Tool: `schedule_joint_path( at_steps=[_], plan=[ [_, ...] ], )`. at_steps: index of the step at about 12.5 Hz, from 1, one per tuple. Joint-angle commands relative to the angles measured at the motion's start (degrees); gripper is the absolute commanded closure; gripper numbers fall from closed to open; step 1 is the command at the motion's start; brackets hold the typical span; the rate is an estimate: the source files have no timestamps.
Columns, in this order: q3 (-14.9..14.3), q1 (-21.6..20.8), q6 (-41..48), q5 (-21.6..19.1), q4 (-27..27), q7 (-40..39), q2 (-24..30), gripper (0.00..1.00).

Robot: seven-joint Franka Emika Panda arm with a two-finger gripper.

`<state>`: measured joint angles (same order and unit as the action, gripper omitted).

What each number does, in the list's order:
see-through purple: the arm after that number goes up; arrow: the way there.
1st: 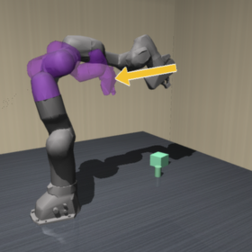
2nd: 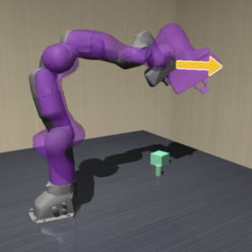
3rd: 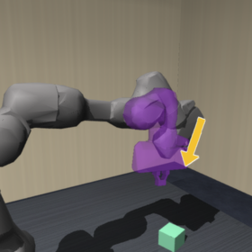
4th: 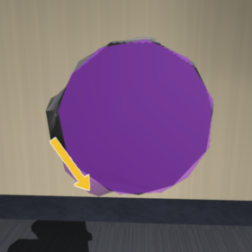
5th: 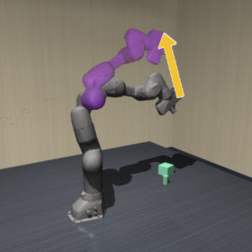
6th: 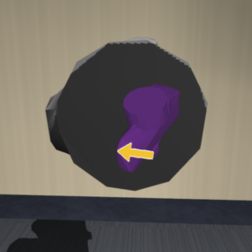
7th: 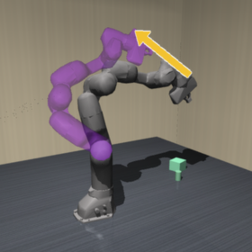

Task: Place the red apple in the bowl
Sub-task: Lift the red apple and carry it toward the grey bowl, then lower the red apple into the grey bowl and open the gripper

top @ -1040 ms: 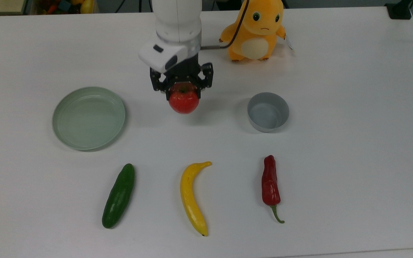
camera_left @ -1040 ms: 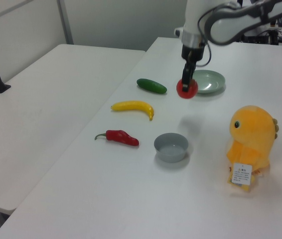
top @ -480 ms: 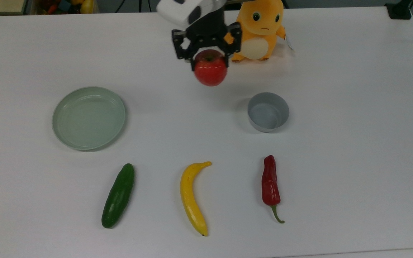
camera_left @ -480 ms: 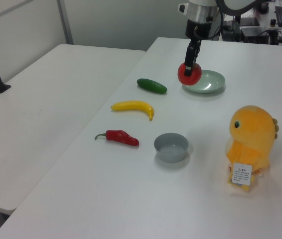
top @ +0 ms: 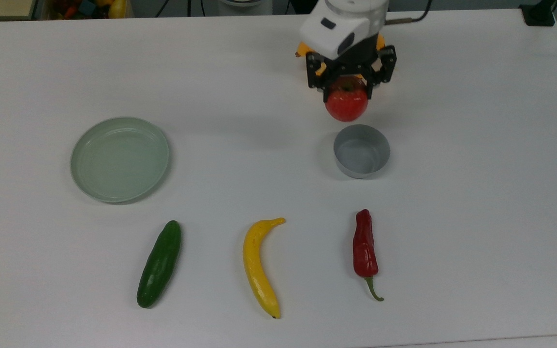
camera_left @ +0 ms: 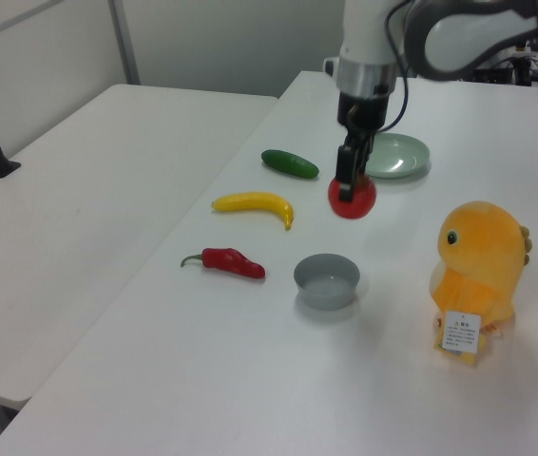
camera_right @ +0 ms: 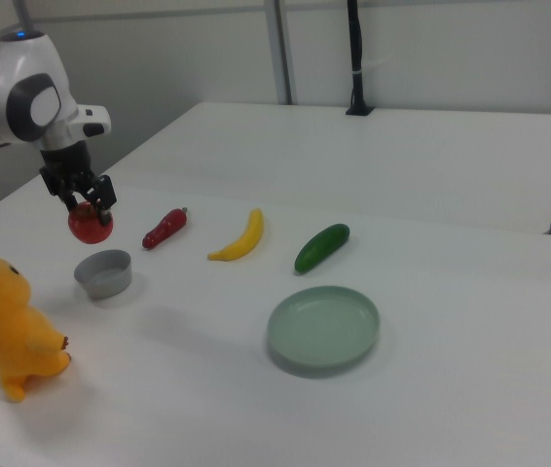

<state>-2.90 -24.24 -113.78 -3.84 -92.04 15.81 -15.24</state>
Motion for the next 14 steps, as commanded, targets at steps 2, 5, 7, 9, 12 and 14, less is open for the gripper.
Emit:
schedule_joint_path(
  at_steps=[2,5,7,9,12,14],
  plan=[
    [-0.09,-2.39,-10.48,0.06,1.51,1.06,-6.98,1.0],
    [0.27,-2.83,-15.68,0.06,1.42,0.97,-10.32,1.0],
    [0.27,-3.45,-15.68,0.23,1.33,0.89,-11.56,1.0],
    [0.27,-3.54,-15.51,0.23,1.25,0.62,-11.56,0.97],
    [0.44,-3.97,-15.51,0.32,0.89,0.71,-11.83,0.97],
    [0.44,-4.33,-14.98,0.06,0.98,1.06,-11.48,0.89]
  ],
)
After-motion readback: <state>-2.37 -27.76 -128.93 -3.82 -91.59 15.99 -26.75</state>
